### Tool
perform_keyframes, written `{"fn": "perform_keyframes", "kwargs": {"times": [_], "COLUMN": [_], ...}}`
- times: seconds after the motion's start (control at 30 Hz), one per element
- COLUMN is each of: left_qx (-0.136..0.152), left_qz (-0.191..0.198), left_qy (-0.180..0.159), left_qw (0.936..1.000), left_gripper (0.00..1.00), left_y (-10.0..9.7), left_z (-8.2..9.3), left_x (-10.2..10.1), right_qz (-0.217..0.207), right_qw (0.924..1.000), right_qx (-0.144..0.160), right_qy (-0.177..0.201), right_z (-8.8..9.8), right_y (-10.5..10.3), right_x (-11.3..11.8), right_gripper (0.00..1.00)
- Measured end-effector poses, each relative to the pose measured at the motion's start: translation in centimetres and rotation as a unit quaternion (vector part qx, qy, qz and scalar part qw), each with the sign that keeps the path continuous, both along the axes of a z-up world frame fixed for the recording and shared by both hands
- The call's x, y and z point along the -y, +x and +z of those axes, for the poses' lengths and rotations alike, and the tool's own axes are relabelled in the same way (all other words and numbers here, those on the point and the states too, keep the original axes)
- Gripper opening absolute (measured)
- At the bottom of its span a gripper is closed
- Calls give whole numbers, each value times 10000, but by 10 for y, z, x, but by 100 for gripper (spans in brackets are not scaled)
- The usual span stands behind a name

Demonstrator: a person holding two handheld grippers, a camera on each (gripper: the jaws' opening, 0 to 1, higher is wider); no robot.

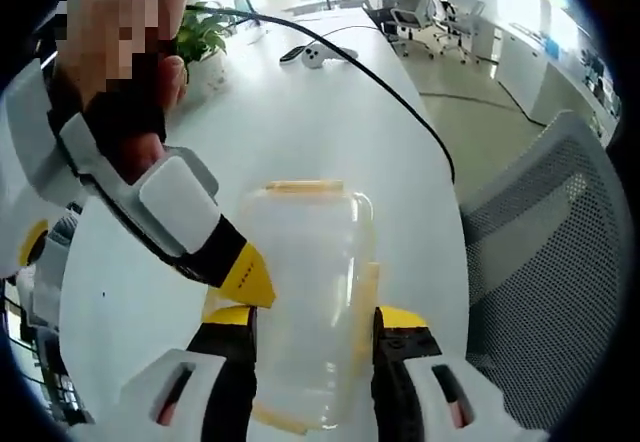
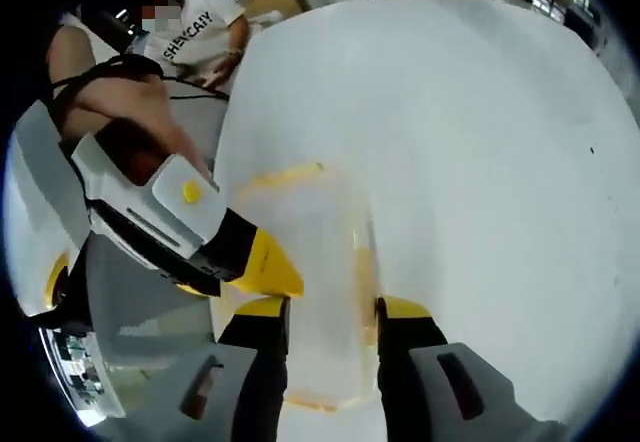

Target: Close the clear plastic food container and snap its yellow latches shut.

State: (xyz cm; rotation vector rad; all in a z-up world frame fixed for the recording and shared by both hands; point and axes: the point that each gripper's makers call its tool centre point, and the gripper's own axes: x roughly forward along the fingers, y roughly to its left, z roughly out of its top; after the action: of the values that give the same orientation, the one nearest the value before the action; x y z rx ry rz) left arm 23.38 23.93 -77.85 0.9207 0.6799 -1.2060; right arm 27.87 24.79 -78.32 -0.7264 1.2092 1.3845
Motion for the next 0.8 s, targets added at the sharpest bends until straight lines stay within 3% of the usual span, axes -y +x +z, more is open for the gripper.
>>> {"fn": "perform_keyframes", "kwargs": {"times": [0.3, 0.43, 0.57, 0.67, 0.8], "left_qx": [-241, -572, -541, -528, -543], "left_qz": [-95, 15, 67, -31, -6], "left_qy": [10, -150, -64, -51, -208], "left_qw": [9997, 9982, 9985, 9986, 9983], "left_gripper": [41, 44, 60, 61, 70], "left_y": [0, -2, -2, -3, -4], "left_z": [2, 4, 1, 2, 8], "left_x": [-1, 1, -2, -2, 1], "right_qz": [-36, -76, -460, -605, -689], "right_qw": [9992, 9970, 9945, 9926, 9913], "right_qx": [370, 714, 701, 726, 639], "right_qy": [152, 295, 621, 759, 927], "right_z": [3, 6, 12, 15, 16], "right_y": [1, 6, 7, 7, -3], "right_x": [-1, 4, 5, 10, 15], "right_gripper": [31, 30, 36, 43, 60]}}
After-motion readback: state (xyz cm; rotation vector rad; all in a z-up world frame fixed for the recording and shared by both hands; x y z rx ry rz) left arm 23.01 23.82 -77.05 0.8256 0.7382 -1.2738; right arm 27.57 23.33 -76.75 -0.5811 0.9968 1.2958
